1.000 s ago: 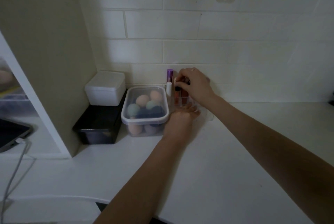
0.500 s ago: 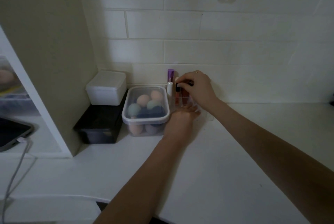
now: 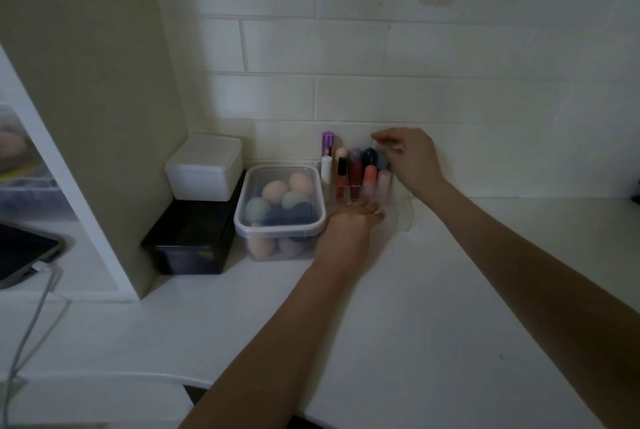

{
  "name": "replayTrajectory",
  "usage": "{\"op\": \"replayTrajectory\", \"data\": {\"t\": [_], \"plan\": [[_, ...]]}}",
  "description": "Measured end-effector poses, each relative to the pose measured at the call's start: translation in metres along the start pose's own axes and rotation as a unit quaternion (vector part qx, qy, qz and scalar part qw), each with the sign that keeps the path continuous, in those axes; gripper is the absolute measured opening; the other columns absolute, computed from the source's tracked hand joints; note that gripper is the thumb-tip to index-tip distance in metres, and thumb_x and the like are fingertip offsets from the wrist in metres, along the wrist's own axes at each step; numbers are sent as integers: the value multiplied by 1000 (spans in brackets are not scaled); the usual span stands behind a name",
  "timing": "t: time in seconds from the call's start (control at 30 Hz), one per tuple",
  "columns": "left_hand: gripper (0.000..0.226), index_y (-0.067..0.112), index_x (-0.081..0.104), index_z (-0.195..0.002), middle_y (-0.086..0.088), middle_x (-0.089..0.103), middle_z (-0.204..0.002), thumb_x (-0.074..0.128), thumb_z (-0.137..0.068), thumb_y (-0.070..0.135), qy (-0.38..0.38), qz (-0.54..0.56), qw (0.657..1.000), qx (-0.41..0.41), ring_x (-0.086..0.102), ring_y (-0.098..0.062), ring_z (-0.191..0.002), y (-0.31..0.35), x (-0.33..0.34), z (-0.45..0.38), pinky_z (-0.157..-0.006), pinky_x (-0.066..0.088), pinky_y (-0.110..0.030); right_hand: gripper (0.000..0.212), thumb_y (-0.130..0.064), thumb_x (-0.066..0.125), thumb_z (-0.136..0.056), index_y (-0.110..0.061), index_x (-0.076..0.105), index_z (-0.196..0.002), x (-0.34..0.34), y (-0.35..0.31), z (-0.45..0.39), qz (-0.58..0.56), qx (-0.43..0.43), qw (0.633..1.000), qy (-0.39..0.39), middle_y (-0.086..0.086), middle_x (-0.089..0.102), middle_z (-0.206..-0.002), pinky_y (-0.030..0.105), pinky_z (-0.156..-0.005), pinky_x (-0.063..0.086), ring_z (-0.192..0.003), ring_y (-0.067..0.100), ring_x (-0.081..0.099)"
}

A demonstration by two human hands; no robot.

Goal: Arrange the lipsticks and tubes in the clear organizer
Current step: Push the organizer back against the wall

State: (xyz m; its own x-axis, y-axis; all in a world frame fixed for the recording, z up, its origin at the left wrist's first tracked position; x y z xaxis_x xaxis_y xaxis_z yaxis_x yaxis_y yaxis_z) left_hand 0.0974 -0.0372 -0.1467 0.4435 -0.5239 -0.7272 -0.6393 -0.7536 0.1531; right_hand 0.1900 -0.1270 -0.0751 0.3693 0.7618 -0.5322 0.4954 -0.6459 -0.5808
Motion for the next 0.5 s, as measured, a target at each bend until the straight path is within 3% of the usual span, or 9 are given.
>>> {"op": "replayTrajectory", "data": {"t": [0.1,0.2,0.33,0.43,0.5], "plan": [[42,7,80,-75,-13,78,-91,39,-68,9,-1,8,1000,10,76,-23,-74,4,-2,0,-61,59,-28,19,0,66,-76,-3,74,-93,3,9,-1,25,7,999,-24,16,73,-95,10,-75,40,-89,22,65],[47,6,80,-80,-14,78,-95,35,-67,10,-4,-13,1000,11,76,-22,-73,5,-3,0,-57,60,-30,15,0,67,-76,-2,74,-89,4,9,-1,12,12,1000,-22,17,73,-91,3,-68,39,-86,26,66],[44,6,79,-71,-12,78,-80,36,-64,12,-4,-9,1000,21,75,-24,-67,8,-5,0,-52,58,-27,15,-5,65,-81,-4,73,-93,-5,5,3,-3,4,1000,-7,10,72,-93,-3,-70,36,-84,15,62],[46,7,81,-79,-12,78,-89,36,-67,11,-4,-25,1000,14,75,-23,-71,7,-5,-1,-60,58,-29,19,-6,59,-85,-7,72,-99,-18,9,18,29,-16,999,22,10,72,-100,8,-83,37,-96,22,63],[46,7,81,-82,-14,78,-94,37,-69,11,-11,-33,999,16,76,-22,-73,7,-2,2,-61,59,-29,25,-3,55,-89,-4,67,-110,-14,16,31,37,-8,999,-22,14,68,-115,20,-95,36,-109,27,60]]}}
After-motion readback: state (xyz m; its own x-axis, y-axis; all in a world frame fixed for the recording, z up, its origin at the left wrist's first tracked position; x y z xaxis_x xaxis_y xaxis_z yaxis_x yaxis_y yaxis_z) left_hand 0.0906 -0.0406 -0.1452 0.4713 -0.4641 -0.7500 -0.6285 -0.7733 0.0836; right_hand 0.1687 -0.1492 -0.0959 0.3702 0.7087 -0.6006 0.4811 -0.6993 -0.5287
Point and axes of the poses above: each hand's wrist, its own z-axis away from the middle knuckle, its own x-axis out of the palm, y = z × x, the point moved 9 cm from there along -z, towards the middle knuckle
